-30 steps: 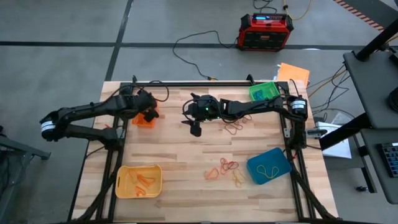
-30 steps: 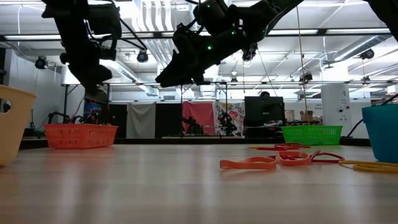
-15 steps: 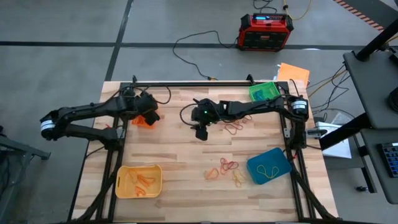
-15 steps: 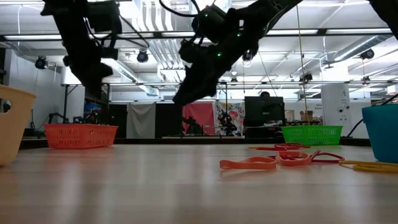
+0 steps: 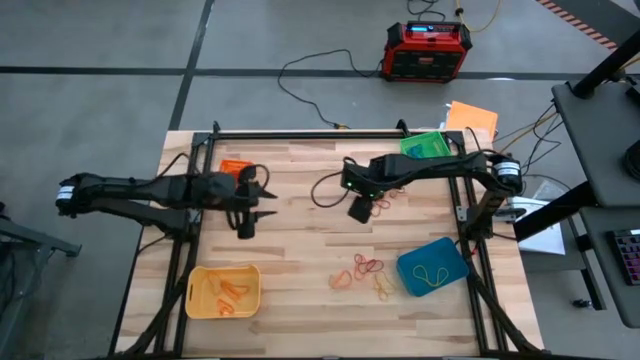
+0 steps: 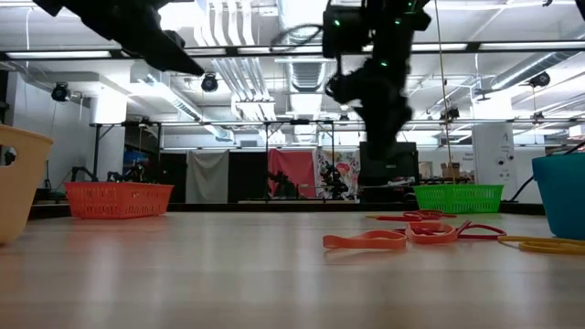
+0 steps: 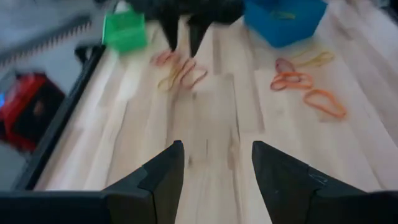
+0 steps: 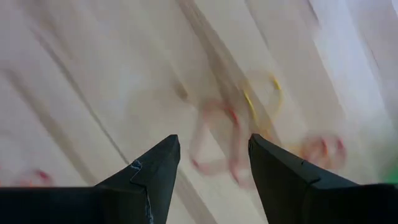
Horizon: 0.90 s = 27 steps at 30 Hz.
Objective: Sort rubber bands into baskets
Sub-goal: Put the yellow rubber band into the blue bin
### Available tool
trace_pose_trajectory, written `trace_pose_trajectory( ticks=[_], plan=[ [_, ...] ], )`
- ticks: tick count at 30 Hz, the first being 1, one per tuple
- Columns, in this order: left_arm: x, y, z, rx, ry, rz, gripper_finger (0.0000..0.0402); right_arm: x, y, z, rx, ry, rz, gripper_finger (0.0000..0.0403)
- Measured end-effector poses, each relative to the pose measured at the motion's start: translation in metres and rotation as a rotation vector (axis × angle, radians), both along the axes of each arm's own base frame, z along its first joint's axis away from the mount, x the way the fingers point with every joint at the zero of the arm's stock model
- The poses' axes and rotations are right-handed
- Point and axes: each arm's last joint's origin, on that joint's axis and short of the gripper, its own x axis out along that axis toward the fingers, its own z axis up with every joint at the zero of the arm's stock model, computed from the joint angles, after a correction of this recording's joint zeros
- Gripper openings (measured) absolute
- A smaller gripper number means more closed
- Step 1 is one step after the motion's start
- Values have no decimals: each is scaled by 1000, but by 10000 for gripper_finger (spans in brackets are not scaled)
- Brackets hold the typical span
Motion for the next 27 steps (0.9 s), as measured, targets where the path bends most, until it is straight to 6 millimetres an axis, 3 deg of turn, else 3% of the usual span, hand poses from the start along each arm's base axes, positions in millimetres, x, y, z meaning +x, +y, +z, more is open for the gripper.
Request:
trace_pose_trajectory(
  ticks=[6, 20, 27],
  plan=[
    [3, -3, -8, 53, -78, -45, 174, -16, -5, -14, -9, 120, -96, 187],
    [9, -3, -4, 115, -201, -66, 174, -14, -46, -40, 62, 45, -194, 187],
    [13, -3, -6, 112, -199, -63, 174, -21, -45, -53, 68, 97, -164, 187]
  ],
)
